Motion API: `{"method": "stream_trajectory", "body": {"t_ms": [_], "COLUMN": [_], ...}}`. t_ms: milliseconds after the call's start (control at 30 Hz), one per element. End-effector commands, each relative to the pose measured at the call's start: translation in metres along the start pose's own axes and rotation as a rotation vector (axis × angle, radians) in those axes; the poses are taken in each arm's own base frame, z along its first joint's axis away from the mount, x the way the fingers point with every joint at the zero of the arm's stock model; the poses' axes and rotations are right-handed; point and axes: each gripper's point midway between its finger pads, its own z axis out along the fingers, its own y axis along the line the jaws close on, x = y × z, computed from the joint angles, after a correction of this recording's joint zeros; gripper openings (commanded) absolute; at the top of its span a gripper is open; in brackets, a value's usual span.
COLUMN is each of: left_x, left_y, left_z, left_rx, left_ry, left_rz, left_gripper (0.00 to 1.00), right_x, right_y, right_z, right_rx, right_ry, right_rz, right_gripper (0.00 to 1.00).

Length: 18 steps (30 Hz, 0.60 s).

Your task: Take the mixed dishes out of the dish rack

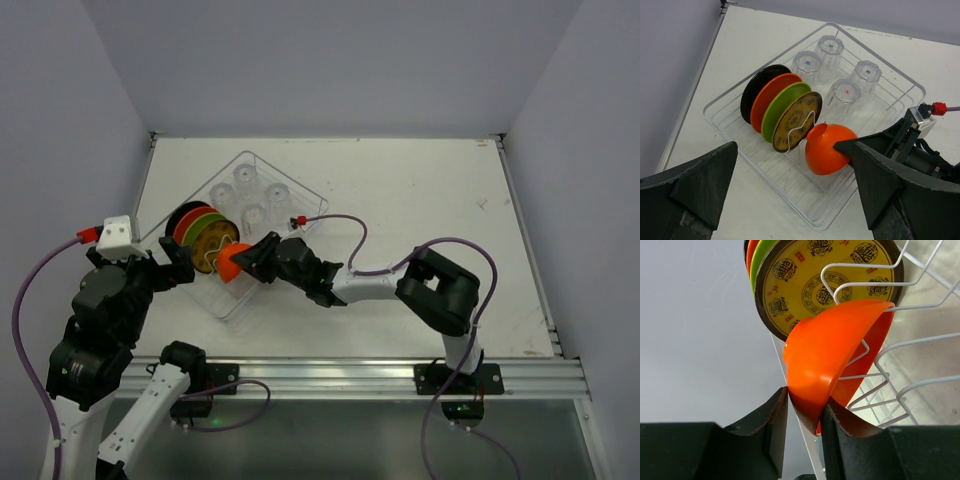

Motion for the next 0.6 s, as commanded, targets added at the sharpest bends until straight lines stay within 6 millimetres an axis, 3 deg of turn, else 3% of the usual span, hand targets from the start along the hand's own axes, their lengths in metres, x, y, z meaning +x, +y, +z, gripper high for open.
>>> {"method": "stream_trajectory", "body": {"t_ms": [0, 200, 333, 433, 567], "left_x": [-0.003, -0.003, -0.003, -0.003, -0.004], "left_y": [-0.004, -0.004, -0.004, -0.003, -0.001], "left_z": [-0.004, -0.004, -0.005, -0.005, -0.006], "left_rx": [0.029, 0.031, 0.032, 0.030, 0.023], "left_ry": [-0.007, -0.011, -0.014, -0.019, -0.027], "left_rz": [0.012, 0.007, 0.005, 0.002, 0.001], "left_gripper": [1.00, 1.00, 1.00, 1.00, 1.00], "right_x": [-0.007, -0.005, 0.000, 0.003, 0.001], "right_y": [0.022, 0.021, 0.039, 0.041, 0.054], "right_z": [0.000, 0.003, 0.005, 0.007, 0.005], "right_rx": [-0.105, -0.132, -0.249, -0.270, -0.318], "right_ry": [-0.017, 0.006, 0.037, 0.053, 0.045], "right_rz": [-0.016, -0.033, -0.036, -0.035, -0.063], "right_gripper": [0.32, 0.18, 0.14, 0.01, 0.00]}}
